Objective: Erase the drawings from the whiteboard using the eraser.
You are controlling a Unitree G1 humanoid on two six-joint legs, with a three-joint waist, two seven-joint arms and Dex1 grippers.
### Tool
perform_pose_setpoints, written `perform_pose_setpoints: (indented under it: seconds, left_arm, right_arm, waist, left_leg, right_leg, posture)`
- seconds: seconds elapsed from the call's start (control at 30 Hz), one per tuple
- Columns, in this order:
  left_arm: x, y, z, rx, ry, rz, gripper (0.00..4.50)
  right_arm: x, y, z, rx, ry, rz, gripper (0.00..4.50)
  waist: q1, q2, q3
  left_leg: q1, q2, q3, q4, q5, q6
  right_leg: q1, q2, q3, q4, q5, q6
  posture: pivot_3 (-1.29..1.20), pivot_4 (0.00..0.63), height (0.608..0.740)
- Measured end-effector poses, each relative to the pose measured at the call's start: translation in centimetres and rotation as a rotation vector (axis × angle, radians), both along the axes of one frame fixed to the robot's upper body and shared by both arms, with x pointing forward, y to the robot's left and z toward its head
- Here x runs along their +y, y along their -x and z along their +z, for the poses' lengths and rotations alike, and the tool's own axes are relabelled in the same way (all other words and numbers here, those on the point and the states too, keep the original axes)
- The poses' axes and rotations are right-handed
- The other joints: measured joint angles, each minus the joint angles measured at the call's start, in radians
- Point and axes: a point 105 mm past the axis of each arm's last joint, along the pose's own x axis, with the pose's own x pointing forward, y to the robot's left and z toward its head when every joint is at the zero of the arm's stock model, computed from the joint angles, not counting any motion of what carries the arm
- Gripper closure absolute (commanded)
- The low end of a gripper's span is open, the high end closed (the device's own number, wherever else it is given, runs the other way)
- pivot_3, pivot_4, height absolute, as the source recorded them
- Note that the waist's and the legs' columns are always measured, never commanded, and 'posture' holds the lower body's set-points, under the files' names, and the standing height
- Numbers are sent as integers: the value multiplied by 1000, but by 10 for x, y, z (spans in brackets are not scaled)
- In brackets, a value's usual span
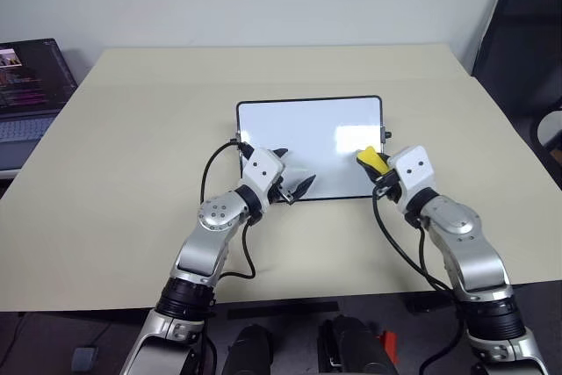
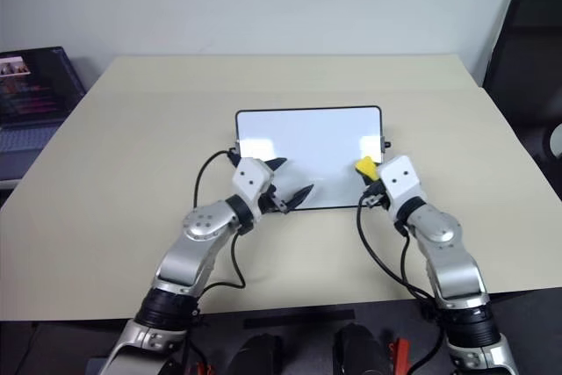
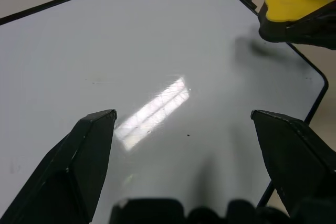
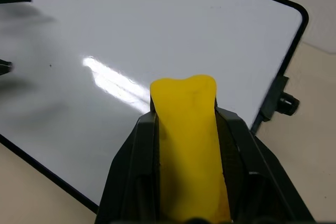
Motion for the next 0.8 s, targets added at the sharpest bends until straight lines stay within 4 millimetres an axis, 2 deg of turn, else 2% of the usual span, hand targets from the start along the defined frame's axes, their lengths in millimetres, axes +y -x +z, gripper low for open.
perform_pose_setpoints:
  seconds: [0.1, 0.17, 0.3, 0.4, 0.6, 0.8]
  left_arm:
    - [-19, 16, 2, 45, 45, -170, 0]
    - [-29, 24, 4, 69, 66, -258, 0]
    - [-36, 33, 7, 101, 76, -373, 0]
    - [-42, 41, 9, 119, 69, -472, 0]
    - [-50, 52, 6, 140, 16, -604, 0]
    - [-49, 55, -4, 147, -47, -637, 0]
  right_arm:
    - [-30, 6, -3, 20, -19, -120, 3371]
    - [-43, 12, -6, 39, -29, -176, 3371]
    - [-66, 22, -11, 81, -37, -277, 3371]
    - [-86, 30, -24, 161, -111, -377, 3371]
    - [-96, 38, -42, 250, -243, -460, 3371]
    - [-100, 37, -54, 297, -300, -501, 3371]
  waist:
    - [3, 0, 0]
    - [2, 0, 0]
    - [-3, 0, 0]
    - [-4, 0, 0]
    - [-4, 0, 0]
    - [-3, 0, 0]
  left_leg:
    - [-1, 0, 0, 0, 0, 0]
    - [-1, 0, 0, 0, 0, 0]
    - [1, 0, 1, 0, 0, 0]
    - [2, 1, 1, 0, 0, 0]
    - [1, 1, 1, 0, 0, 0]
    - [1, 0, 1, 0, 0, 0]
  right_leg:
    - [0, 0, 0, -1, 0, 0]
    - [0, 0, 0, -1, 0, 0]
    - [0, 1, 1, 1, 0, 0]
    - [0, 2, 1, 1, 0, 0]
    - [0, 2, 1, 1, 0, 0]
    - [0, 2, 2, 1, 0, 0]
  posture:
    - [0, 150, 740]
    - [0, 150, 740]
    - [0, 150, 740]
    - [0, 150, 740]
    - [0, 150, 740]
    - [0, 150, 740]
